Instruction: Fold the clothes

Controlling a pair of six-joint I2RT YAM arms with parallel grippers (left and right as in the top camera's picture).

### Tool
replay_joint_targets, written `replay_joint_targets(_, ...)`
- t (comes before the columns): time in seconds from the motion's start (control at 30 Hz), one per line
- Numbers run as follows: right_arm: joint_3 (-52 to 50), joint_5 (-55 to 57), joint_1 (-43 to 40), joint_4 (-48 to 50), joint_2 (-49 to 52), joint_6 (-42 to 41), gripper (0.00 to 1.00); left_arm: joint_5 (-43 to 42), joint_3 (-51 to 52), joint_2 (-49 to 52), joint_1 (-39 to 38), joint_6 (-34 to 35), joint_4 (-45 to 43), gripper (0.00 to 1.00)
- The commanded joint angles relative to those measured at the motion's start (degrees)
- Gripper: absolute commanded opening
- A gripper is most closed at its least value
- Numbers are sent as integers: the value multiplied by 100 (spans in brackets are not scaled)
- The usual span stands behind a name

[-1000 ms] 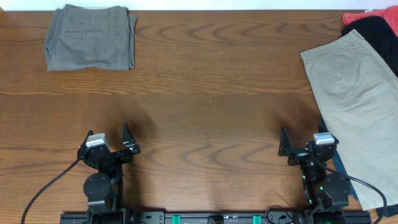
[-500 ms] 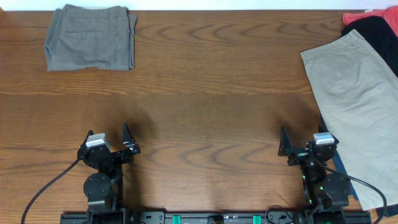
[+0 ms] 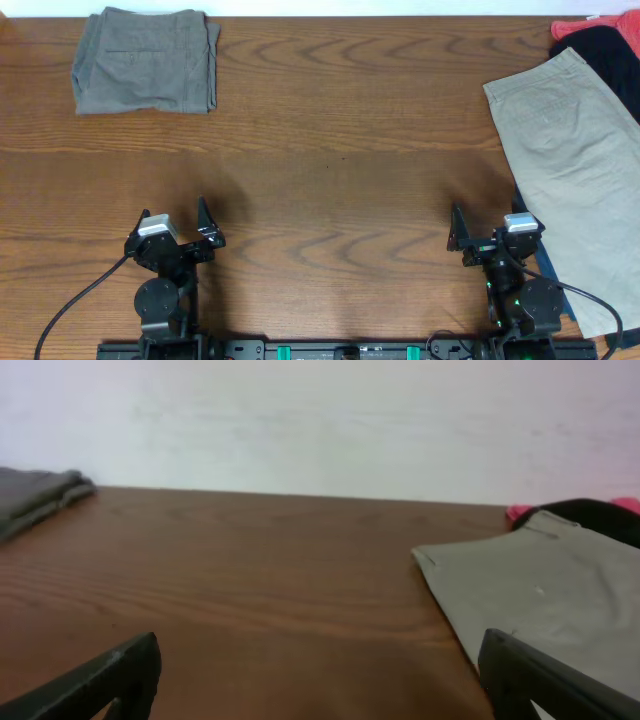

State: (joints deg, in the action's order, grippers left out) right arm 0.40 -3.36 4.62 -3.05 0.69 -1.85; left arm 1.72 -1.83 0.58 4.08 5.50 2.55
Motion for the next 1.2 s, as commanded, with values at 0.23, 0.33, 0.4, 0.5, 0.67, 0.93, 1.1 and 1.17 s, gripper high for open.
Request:
replay_joint_targets(0.23, -9, -4671, 33, 28, -31, -4391, 99, 61, 160, -28, -2, -96, 140, 98)
replay_joint_targets(0.33, -9, -4782, 33, 7, -31, -4701, 99, 63, 160, -28, -2, -96, 140, 98)
replay_joint_targets(0.4, -9, -4743, 33, 7, -31, -4760, 99, 61, 160, -28, -2, -96, 140, 98)
replay_joint_targets(0.5, -9, -4634, 28, 33, -31, -4743, 99, 63, 160, -28, -2, -96, 140, 98)
replay_joint_targets(0.67, -9, -4835, 28, 411, -31, -4736, 99, 63, 160, -28, -2, -96, 140, 98)
replay_joint_targets(0.93, 81, -4839, 28, 1019, -31, -4618, 99, 63, 160, -28, -2, -96, 140, 98)
replay_joint_targets(1.1, 815, -4433, 26, 1021, 94, -4402, 99, 63, 160, -28, -2, -96, 140, 98)
replay_joint_targets(1.17, 1283, -4177, 26, 844, 341, -4004, 99, 63, 160, -28, -2, -96, 140, 98)
